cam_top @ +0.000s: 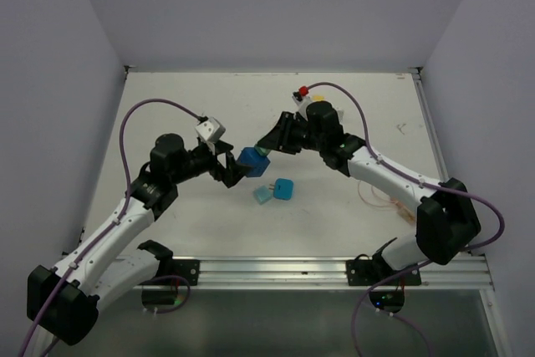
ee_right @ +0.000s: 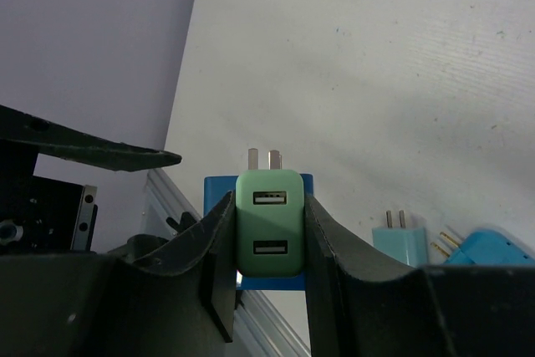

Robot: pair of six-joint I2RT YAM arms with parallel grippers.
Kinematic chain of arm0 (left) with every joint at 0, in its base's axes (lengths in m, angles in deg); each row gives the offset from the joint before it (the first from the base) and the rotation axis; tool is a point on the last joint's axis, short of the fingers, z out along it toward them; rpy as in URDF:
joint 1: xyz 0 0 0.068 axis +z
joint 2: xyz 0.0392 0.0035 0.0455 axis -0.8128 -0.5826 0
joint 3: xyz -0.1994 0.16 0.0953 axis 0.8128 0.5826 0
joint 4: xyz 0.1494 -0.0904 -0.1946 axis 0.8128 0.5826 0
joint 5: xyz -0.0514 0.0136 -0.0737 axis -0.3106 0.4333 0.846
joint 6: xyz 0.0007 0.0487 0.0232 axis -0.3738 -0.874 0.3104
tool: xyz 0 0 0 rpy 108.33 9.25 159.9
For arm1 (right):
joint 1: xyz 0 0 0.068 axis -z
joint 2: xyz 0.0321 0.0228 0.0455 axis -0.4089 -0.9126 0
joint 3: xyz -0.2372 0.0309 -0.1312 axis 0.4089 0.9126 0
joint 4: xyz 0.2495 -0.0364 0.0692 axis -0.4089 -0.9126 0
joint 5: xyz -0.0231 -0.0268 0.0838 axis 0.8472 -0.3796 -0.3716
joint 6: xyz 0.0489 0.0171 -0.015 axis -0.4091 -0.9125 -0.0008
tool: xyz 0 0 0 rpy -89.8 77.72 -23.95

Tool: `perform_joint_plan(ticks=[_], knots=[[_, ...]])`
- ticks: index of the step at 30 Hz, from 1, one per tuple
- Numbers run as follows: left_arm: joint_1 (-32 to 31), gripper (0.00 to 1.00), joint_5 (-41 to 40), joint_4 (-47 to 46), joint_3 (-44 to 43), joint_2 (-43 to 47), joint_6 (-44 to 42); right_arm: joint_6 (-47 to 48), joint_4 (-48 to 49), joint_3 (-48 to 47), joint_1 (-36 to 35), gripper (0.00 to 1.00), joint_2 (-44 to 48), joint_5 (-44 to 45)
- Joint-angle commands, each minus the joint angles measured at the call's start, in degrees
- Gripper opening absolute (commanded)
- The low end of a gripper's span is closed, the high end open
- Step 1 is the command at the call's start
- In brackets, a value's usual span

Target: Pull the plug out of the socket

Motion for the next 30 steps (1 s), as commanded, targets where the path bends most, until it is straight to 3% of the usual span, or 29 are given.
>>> perform_joint_plan(ticks=[1, 13, 22, 30], knots=[[-0.26, 1.0, 0.01, -3.06, 0.67, -0.19, 1.2, -1.07, 5.13, -4.37, -1.49, 0.0, -0.49, 2.28], [-1.49, 0.97, -5.26, -0.86, 0.23, -3.27, 0.58, -2.13, 5.66, -6.57, -3.78, 0.0, -2.6, 2.72], [-2.37, 0.82, -6.58, -0.86, 0.14, -4.06, 0.32, -2.91, 6.19, -6.92, -4.48, 0.0, -3.22, 2.64], [-2.9, 0.52, -8.34, -0.78, 0.14, -3.8, -0.29, -3.44, 6.54, -6.92, -5.36, 0.0, -4.01, 2.81]])
